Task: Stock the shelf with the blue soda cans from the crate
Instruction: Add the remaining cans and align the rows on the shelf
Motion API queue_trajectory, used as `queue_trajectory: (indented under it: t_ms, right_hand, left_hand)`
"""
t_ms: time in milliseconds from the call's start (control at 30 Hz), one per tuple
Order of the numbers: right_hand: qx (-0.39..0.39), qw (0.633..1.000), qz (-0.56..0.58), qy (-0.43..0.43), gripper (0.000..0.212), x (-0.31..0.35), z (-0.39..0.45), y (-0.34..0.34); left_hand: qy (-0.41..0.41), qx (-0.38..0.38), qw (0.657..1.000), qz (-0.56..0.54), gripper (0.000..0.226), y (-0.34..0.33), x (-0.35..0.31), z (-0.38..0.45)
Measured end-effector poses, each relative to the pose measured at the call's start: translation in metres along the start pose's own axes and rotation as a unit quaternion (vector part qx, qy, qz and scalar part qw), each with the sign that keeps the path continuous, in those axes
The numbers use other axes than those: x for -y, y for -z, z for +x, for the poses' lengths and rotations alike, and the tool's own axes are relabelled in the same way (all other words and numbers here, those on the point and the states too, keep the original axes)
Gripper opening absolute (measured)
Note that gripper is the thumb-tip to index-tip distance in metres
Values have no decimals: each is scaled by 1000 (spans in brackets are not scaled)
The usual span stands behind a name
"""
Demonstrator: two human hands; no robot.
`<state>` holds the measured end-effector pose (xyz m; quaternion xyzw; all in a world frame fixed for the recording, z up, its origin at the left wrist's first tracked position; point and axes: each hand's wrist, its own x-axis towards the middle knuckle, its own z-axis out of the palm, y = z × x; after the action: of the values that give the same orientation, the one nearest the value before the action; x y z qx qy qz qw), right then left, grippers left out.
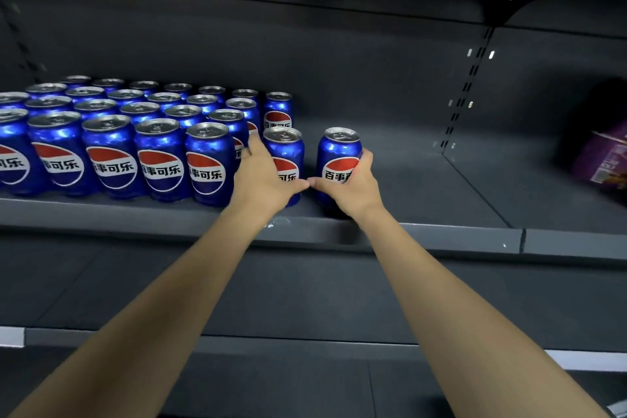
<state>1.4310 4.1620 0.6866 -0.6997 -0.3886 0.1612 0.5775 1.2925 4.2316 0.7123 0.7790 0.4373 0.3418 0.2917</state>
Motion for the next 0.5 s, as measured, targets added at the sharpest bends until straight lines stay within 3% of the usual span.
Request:
queue_trajectory:
  t_ms: [133,300,500]
  right_hand:
    - [35,999,21,0,100,-12,5,1]
    - [42,999,29,-12,92,-19,10,0]
    - [7,1000,-9,-4,86,-19,14,-6]
  left_hand:
    - [-1,-91,995,-42,93,-19,11,1]
    - [9,-110,993,-33,85,-29,9,22]
    - [28,-117,988,92,90,-32,4,41]
